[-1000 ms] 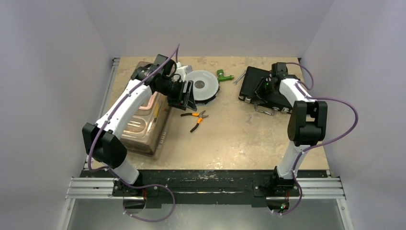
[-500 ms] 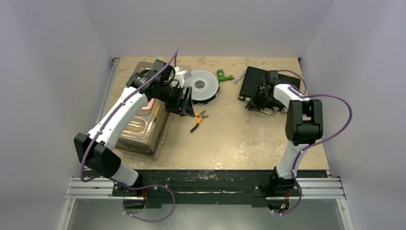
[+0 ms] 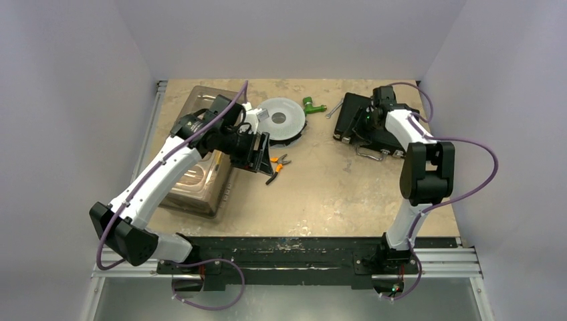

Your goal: Pack up texas hold em set

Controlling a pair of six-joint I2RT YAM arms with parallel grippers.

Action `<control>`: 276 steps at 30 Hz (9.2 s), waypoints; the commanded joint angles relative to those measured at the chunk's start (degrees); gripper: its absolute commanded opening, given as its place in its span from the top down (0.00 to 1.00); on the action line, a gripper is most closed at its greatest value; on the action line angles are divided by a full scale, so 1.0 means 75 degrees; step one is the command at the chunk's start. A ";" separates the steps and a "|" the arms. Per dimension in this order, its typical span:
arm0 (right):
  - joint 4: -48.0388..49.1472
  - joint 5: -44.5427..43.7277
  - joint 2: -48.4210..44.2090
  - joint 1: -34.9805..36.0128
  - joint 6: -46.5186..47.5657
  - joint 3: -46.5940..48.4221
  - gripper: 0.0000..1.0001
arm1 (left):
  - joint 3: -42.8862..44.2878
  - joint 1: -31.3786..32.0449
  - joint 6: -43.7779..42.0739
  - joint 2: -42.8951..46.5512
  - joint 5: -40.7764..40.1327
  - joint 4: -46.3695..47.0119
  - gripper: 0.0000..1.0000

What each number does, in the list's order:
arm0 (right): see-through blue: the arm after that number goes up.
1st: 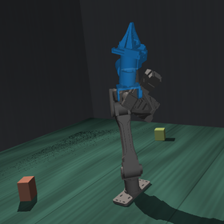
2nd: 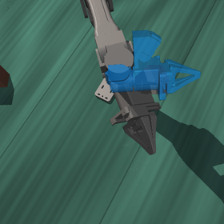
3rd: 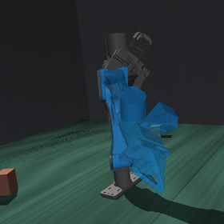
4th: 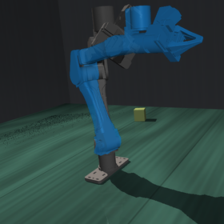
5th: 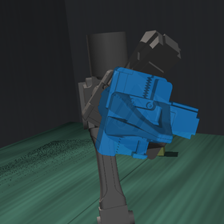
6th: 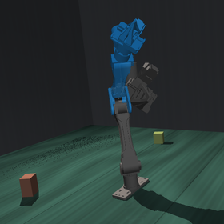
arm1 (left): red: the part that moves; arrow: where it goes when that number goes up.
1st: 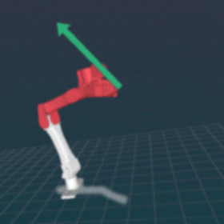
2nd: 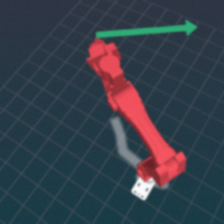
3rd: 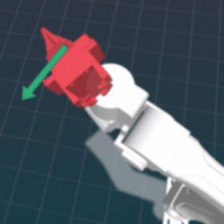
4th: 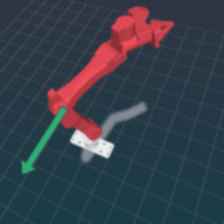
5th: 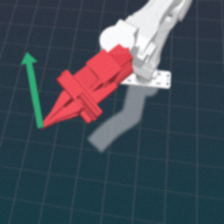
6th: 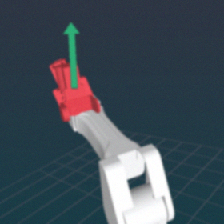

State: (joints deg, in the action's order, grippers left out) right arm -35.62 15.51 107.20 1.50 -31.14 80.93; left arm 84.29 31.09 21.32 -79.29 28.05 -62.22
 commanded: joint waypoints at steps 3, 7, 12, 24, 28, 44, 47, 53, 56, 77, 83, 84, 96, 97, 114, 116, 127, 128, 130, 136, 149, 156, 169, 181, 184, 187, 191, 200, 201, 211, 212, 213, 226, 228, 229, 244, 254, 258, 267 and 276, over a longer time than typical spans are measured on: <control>-0.0100 -0.0157 -0.0168 0.0000 -0.0062 0.0521 0.56 | 0.0104 0.0126 0.0477 0.0314 0.0202 0.0211 0.38; -0.0055 -0.0349 0.0067 0.0003 -0.0124 0.0577 0.67 | 0.0317 0.0129 0.0497 0.0385 0.0164 0.0047 0.38; 0.0172 -0.0441 0.0262 0.0000 -0.0159 0.0562 0.71 | 0.0538 0.0140 0.0456 0.0358 0.0162 -0.0173 0.38; 0.0798 -0.0717 0.0376 0.0027 -0.0265 -0.0372 0.83 | 0.0455 0.0185 0.0454 0.0686 0.0031 -0.0465 0.38; 0.0949 -0.1101 0.0409 0.0233 -0.0224 -0.0614 0.86 | 0.0329 0.0184 0.0518 0.0850 -0.0042 -0.0491 0.38; 0.1207 -0.4025 0.0261 0.1247 0.0717 -0.1199 0.62 | 0.0440 0.0250 0.0434 0.0599 0.0149 -0.0344 0.38; 0.1238 -0.4090 0.0052 0.1344 0.0917 -0.1349 0.56 | 0.0721 0.0290 0.0367 0.0334 0.0263 -0.0307 0.38; 0.1595 -0.4507 -0.0543 0.1701 0.1534 -0.1668 0.39 | 0.1370 0.0337 0.0166 -0.0265 0.0439 -0.0376 0.38; 0.1567 -0.4798 -0.0450 0.1803 0.1684 -0.1569 0.37 | 0.1587 0.0367 0.0088 -0.0463 0.0528 -0.0440 0.38; 0.1550 -0.4223 -0.1770 0.2033 0.1418 -0.1893 0.58 | 0.1313 0.0379 -0.0247 -0.0394 0.0334 -0.0551 0.38; 0.1036 -0.4634 -0.0893 0.2061 0.1163 -0.0547 0.42 | 0.1317 0.0380 -0.0360 -0.0329 0.0220 -0.0613 0.38; 0.0803 -0.4842 -0.0754 0.2062 0.1078 -0.0395 0.42 | 0.1307 0.0385 -0.0378 -0.0302 0.0196 -0.0621 0.38; 0.0432 -0.6319 0.0208 0.2390 0.0667 0.0149 0.33 | 0.1263 0.0385 -0.0441 -0.0286 0.0195 -0.0649 0.37; 0.0406 -0.6466 0.0243 0.2384 0.0539 0.0135 0.36 | 0.1271 0.0379 -0.0441 -0.0291 0.0207 -0.0645 0.37; 0.0920 -0.6441 -0.0390 0.2374 0.0640 -0.1071 0.38 | 0.1311 0.0382 -0.0417 -0.0319 0.0211 -0.0683 0.37; 0.1092 -0.5991 -0.0589 0.2378 0.0879 -0.1143 0.37 | 0.1302 0.0379 -0.0406 -0.0338 0.0248 -0.0662 0.37; 0.1483 -0.4039 -0.0041 0.2400 0.0743 -0.0082 0.52 | 0.1295 0.0385 -0.0383 -0.0362 0.0261 -0.0662 0.37; 0.1603 -0.3956 0.0003 0.2410 0.0822 -0.0075 0.53 | 0.1289 0.0383 -0.0392 -0.0353 0.0237 -0.0674 0.37; 0.1845 -0.3967 0.0102 0.2429 0.1041 -0.0127 0.61 | 0.1289 0.0381 -0.0411 -0.0317 0.0204 -0.0704 0.37; 0.2035 -0.4246 0.0669 0.2596 0.1785 0.0124 1.00 | 0.1321 0.0382 -0.0464 -0.0340 0.0115 -0.0773 0.37; 0.1963 -0.7676 0.1620 0.2691 0.2379 0.0597 1.00 | 0.1381 0.0384 -0.0481 -0.0461 0.0016 -0.0941 0.37; 0.2178 -0.7143 0.0945 0.2461 0.2196 -0.0355 1.00 | 0.1431 0.0378 -0.0477 -0.0575 0.0048 -0.0911 0.37; 0.1637 -0.5504 0.0041 0.2630 0.2011 -0.0566 0.91 | 0.1542 0.0387 -0.0452 -0.0769 0.0138 -0.0869 0.37; 0.0847 -0.5673 -0.0540 0.2199 0.1626 0.0384 0.83 | 0.1517 0.0388 -0.0476 -0.0785 0.0144 -0.0857 0.37; 0.0434 -0.5712 -0.0055 0.1964 0.1617 0.0923 0.82 | 0.1501 0.0389 -0.0476 -0.0764 0.0162 -0.0844 0.37; 0.0242 -0.5768 0.0524 0.1873 0.1724 0.1236 0.82 | 0.1470 0.0383 -0.0486 -0.0735 0.0150 -0.0827 0.37; 0.0126 -0.5689 0.1050 0.1848 0.1605 0.0840 0.82 | 0.1459 0.0382 -0.0519 -0.0688 0.0111 -0.0834 0.37; 0.0424 -0.5474 0.0858 0.1815 0.1437 -0.0044 0.83 | 0.1452 0.0378 -0.0523 -0.0701 0.0105 -0.0833 0.37; 0.0348 -0.5477 0.0869 0.1804 0.1493 0.0164 0.83 | 0.1442 0.0381 -0.0523 -0.0705 0.0133 -0.0826 0.37; -0.0290 -0.5068 -0.0497 0.1567 0.1246 0.1058 0.68 | 0.1428 0.0377 -0.0476 -0.0720 0.0196 -0.0758 0.37; -0.0265 -0.4955 -0.0703 0.1464 0.1140 0.0836 0.66 | 0.1429 0.0385 -0.0465 -0.0723 0.0203 -0.0749 0.37; -0.0204 -0.4840 -0.0921 0.1321 0.1024 0.0449 0.64 | 0.1439 0.0380 -0.0464 -0.0719 0.0208 -0.0751 0.37; 0.0053 -0.3541 -0.3427 -0.1721 0.0163 -0.2306 0.35 | 0.1017 0.0370 -0.0856 -0.0518 -0.0179 -0.0673 0.37; 0.0127 -0.3130 -0.3340 -0.2279 0.0113 -0.2385 0.35 | 0.0943 0.0375 -0.1003 -0.0529 -0.0223 -0.0675 0.37; 0.0131 -0.2902 -0.3206 -0.2604 0.0103 -0.2365 0.35 | 0.0927 0.0370 -0.1063 -0.0559 -0.0225 -0.0683 0.37; 0.0710 -0.2355 -0.2314 -0.3192 0.0173 -0.2303 0.58 | 0.0758 0.0369 -0.1425 -0.0526 -0.0130 -0.0662 0.37; 0.0653 -0.2216 -0.2283 -0.3191 0.0272 -0.1889 0.61 | 0.0840 0.0374 -0.1425 -0.0560 -0.0096 -0.0714 0.37; 0.0747 -0.2268 -0.1794 -0.3191 0.0435 -0.1781 0.62 | 0.0912 0.0371 -0.1413 -0.0620 -0.0042 -0.0728 0.37; 0.1514 -0.2246 -0.1343 -0.3181 0.0419 -0.2772 0.73 | 0.0883 0.0377 -0.1437 -0.0566 -0.0301 -0.0898 0.37; 0.1353 -0.3395 -0.0794 -0.3146 0.0776 -0.2893 0.73 | 0.0694 0.0373 -0.1187 -0.0499 -0.0497 -0.0927 0.37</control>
State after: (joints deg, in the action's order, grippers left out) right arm -22.46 -0.45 96.09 -22.13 -28.36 60.86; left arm 90.08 33.56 12.34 -84.73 24.97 -69.45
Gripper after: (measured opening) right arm 0.268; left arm 0.629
